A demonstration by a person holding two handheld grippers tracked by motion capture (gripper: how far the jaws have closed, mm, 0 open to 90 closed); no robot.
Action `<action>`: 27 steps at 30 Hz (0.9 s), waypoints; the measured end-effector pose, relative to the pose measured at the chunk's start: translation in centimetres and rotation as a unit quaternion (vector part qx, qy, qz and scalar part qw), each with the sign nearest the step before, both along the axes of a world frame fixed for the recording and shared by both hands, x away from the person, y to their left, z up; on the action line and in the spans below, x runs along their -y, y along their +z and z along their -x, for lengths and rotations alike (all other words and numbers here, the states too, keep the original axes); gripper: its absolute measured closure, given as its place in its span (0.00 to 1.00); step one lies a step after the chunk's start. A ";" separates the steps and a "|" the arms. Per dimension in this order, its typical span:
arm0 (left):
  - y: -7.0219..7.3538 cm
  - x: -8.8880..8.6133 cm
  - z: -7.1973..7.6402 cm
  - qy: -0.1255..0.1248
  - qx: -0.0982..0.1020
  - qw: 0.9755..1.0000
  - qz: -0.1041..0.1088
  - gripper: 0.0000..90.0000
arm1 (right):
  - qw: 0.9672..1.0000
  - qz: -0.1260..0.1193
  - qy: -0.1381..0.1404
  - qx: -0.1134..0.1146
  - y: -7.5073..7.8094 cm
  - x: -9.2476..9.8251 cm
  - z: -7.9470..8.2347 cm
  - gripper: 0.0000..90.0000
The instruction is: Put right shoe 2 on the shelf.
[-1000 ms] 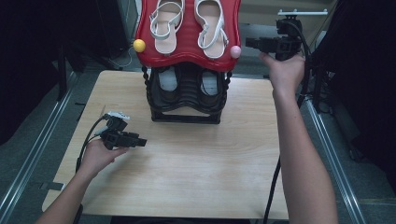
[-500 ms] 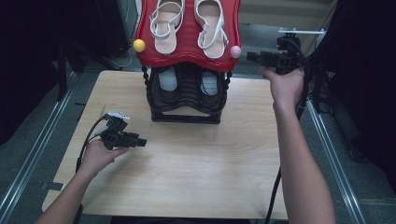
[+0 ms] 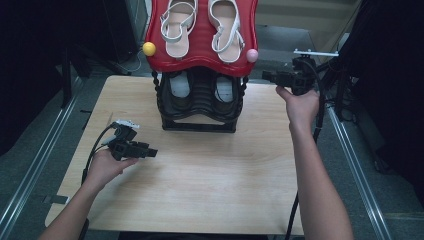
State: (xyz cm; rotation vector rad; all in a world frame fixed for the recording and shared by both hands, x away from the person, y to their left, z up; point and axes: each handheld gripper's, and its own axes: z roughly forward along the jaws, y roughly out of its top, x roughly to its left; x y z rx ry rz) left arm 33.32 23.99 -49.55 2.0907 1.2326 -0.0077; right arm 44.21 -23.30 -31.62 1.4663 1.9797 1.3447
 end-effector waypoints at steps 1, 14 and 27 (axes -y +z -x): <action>0.0 0.0 0.0 0.000 0.000 1.000 0.000 0.51 | 1.000 -0.003 0.001 -0.003 -0.4 0.0 0.1 0.46; 0.0 0.0 0.0 -0.002 -0.002 1.000 -0.003 0.51 | 1.000 -0.012 0.008 -0.023 -3.7 0.4 1.7 0.47; 0.0 0.1 0.0 -0.003 -0.002 1.000 -0.003 0.51 | 0.999 -0.015 0.025 -0.031 -6.6 -0.4 3.6 0.47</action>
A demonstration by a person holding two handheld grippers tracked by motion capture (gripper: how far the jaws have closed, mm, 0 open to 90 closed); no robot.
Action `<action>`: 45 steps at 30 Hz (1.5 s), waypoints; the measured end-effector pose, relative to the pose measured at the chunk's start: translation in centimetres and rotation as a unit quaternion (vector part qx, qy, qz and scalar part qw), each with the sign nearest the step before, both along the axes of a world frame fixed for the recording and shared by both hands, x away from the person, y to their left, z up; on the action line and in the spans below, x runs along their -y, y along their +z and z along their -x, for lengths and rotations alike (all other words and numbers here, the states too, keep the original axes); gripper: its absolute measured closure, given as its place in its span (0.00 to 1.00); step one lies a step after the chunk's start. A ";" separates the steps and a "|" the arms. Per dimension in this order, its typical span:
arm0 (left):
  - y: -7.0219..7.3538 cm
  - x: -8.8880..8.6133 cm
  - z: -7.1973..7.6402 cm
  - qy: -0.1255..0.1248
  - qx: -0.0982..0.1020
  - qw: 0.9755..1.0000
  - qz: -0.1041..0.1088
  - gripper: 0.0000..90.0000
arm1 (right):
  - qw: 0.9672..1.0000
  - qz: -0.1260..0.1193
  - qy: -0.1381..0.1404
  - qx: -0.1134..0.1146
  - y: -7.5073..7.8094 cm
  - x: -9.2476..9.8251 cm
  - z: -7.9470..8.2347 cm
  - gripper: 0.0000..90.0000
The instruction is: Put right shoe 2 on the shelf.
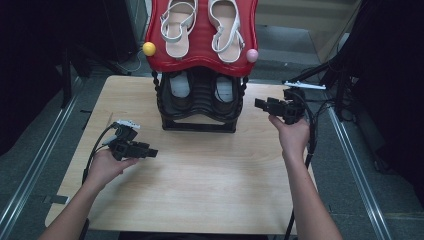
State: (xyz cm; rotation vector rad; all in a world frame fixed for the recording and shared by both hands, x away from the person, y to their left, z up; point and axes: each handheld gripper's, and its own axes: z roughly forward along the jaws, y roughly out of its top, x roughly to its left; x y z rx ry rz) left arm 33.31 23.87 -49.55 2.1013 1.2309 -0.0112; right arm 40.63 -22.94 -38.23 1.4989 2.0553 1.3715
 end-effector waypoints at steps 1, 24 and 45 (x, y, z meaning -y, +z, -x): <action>0.0 0.0 0.0 0.000 0.000 1.000 0.001 0.51 | 1.000 -0.001 0.002 0.000 -0.2 -0.1 0.1 0.47; -0.2 0.0 -0.1 0.002 0.002 1.000 0.002 0.48 | 0.999 -0.006 0.026 -0.038 -7.2 -1.4 3.4 0.48; 0.1 -0.3 -0.1 0.002 0.026 0.999 0.031 0.41 | 0.998 0.001 0.048 -0.037 -10.2 -2.2 6.2 0.48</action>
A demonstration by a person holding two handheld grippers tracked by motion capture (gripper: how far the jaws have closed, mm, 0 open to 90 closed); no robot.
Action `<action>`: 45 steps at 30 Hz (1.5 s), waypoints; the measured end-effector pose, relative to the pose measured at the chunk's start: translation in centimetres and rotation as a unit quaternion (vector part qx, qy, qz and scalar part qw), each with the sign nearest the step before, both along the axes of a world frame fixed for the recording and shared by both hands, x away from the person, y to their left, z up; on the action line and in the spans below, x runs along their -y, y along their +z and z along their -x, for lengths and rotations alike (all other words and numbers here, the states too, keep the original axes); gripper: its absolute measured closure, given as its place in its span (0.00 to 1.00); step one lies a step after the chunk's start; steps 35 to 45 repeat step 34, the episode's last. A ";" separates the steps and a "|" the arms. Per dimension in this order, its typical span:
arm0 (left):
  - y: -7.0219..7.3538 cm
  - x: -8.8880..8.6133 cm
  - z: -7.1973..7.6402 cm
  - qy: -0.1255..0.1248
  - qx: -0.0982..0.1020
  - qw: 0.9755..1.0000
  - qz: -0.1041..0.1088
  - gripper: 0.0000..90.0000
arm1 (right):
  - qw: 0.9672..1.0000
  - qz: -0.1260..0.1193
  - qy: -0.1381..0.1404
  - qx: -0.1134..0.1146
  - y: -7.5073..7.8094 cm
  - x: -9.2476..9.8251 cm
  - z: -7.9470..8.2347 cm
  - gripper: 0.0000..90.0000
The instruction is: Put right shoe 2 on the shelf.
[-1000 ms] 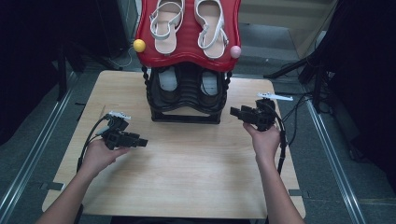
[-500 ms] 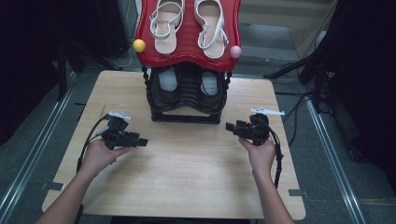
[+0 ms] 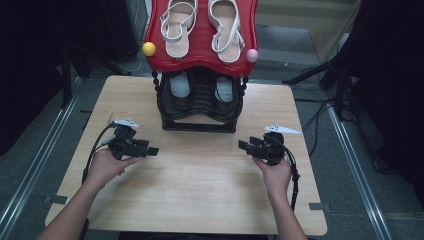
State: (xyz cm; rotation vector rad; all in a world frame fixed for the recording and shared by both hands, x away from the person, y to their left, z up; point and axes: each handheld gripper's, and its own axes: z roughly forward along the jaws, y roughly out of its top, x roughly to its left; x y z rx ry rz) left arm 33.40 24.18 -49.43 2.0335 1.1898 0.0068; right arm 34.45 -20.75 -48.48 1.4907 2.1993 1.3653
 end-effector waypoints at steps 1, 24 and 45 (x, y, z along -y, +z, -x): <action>0.1 0.0 0.0 0.000 0.002 1.000 0.001 0.40 | 1.000 0.003 0.003 0.001 -0.1 0.0 -0.1 0.47; 0.0 0.3 0.1 -0.004 0.012 1.000 -0.020 0.40 | 1.000 0.006 -0.002 -0.007 -0.4 0.4 -0.4 0.47; -0.3 0.8 0.1 0.003 0.018 0.999 -0.036 0.36 | 1.000 0.011 -0.004 -0.004 -0.5 0.5 -0.4 0.47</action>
